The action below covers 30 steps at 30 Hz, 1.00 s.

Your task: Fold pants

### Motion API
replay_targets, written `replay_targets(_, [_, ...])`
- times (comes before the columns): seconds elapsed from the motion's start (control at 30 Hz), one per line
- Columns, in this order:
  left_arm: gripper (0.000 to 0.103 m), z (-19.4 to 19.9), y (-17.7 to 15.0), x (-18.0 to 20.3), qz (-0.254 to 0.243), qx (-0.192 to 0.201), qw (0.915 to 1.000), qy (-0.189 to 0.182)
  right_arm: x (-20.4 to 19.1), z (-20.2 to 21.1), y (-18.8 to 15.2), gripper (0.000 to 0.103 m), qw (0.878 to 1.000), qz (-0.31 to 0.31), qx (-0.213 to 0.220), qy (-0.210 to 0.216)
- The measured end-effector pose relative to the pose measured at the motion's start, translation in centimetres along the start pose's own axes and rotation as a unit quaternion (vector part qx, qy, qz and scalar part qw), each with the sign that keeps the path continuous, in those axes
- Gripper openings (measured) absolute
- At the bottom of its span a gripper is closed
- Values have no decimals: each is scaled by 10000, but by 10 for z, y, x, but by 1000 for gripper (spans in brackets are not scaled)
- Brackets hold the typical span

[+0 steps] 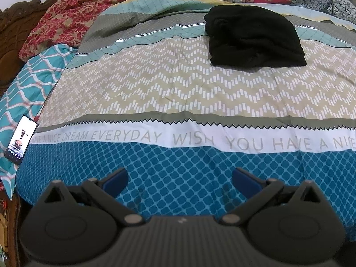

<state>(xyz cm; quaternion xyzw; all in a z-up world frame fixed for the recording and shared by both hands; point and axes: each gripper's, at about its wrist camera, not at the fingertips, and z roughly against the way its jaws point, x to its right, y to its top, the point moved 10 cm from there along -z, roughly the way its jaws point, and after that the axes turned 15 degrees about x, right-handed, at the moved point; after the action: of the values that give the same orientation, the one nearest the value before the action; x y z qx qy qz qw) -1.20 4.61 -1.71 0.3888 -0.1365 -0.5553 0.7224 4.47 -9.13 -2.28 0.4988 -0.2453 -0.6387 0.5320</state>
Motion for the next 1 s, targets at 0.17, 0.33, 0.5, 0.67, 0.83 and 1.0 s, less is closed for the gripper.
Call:
replay_targets(0.17, [103, -1, -1, -2, 45, -42, 10000, 36, -1, 0, 0, 90, 10000, 25, -3, 7])
replay_targets(0.33, [103, 0, -1, -2, 36, -49, 9999, 84, 0, 2, 5, 90, 9999, -87, 95, 38])
replay_targets(0.5, [103, 0, -2, -2, 69, -79, 9999, 82, 1, 3, 6, 90, 9999, -110, 116, 64])
replay_targets(0.67, [103, 0, -3, -1, 73, -79, 9999, 89, -2, 3, 5, 89, 9998, -42, 145, 97])
replay_targets(0.83, [103, -1, -3, 0, 40, -70, 9999, 100, -1, 4, 8, 89, 9997, -61, 207, 105])
replay_targets(1.0, [103, -1, -2, -1, 1, -58, 9999, 129, 2, 5, 10, 89, 9995, -148, 251, 85])
